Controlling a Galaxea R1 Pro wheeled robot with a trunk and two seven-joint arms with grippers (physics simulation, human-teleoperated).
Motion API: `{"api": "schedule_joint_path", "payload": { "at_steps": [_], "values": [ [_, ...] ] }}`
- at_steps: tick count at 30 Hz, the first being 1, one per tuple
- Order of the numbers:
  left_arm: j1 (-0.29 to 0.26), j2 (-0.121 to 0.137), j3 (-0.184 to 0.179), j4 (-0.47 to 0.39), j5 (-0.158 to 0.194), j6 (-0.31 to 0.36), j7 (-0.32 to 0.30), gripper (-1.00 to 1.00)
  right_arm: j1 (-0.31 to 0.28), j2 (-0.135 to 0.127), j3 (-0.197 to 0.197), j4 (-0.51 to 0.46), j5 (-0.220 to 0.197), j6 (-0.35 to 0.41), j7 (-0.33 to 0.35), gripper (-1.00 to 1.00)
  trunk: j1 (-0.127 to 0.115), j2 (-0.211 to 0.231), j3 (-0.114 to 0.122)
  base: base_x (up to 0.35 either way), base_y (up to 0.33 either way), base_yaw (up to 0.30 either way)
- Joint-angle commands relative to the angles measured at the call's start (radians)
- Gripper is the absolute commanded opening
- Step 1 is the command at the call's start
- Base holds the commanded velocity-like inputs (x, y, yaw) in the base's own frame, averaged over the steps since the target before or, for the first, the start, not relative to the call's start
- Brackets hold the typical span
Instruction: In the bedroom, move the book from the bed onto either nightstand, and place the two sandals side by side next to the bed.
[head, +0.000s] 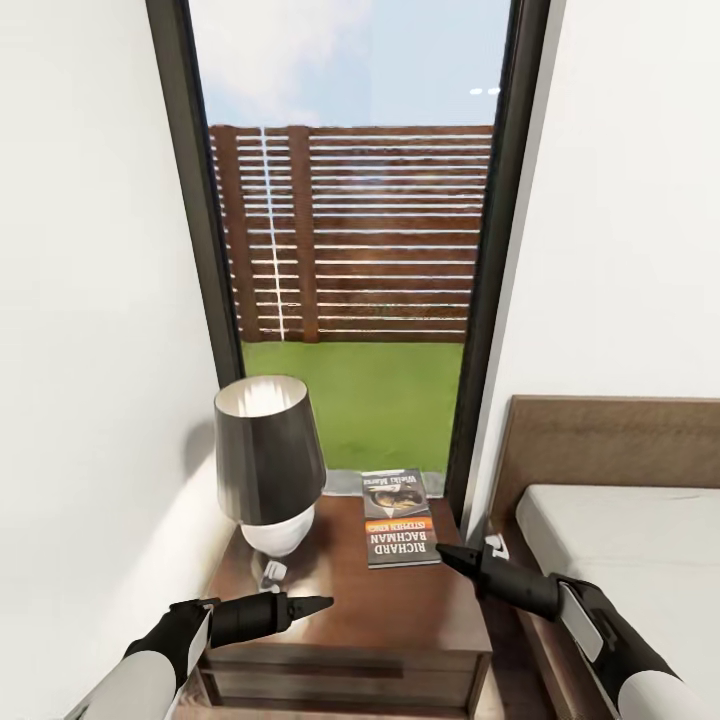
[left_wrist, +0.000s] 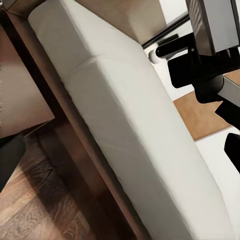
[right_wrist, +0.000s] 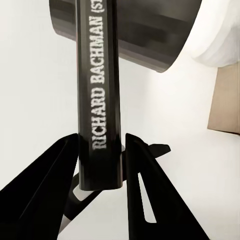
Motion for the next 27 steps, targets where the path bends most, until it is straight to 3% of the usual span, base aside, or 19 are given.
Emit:
{"api": "schedule_joint_path", "payload": {
  "at_steps": [1,10,16,27],
  "values": [
    [-0.001,-0.001,0.009,-0.002,-0.010,0.011,-0.006,1.00,-0.001,0.001,-0.001,0.000,-0.003,0.006,0.001,-1.00,0.004,-0.008,-0.004,0.000,0.000,0.000],
    [-0.001,-0.001,0.009,-0.002,-0.010,0.011,-0.006,1.00,-0.001,0.003,0.000,-0.002,-0.002,0.006,-0.007,-1.00,0.038,-0.071,-0.032,0.000,0.000,0.000],
    [-0.001,-0.001,0.009,-0.002,-0.010,0.011,-0.006,1.00,-0.001,0.002,0.001,-0.008,-0.006,0.006,-0.178,-1.00,0.061,-0.113,-0.051,0.000,0.000,0.000],
    [-0.001,-0.001,0.009,-0.002,-0.009,0.011,-0.006,1.00,-0.001,0.005,0.001,-0.009,-0.009,0.006,-0.209,-1.00,0.104,-0.190,-0.086,0.000,0.000,0.000]
  ]
}}
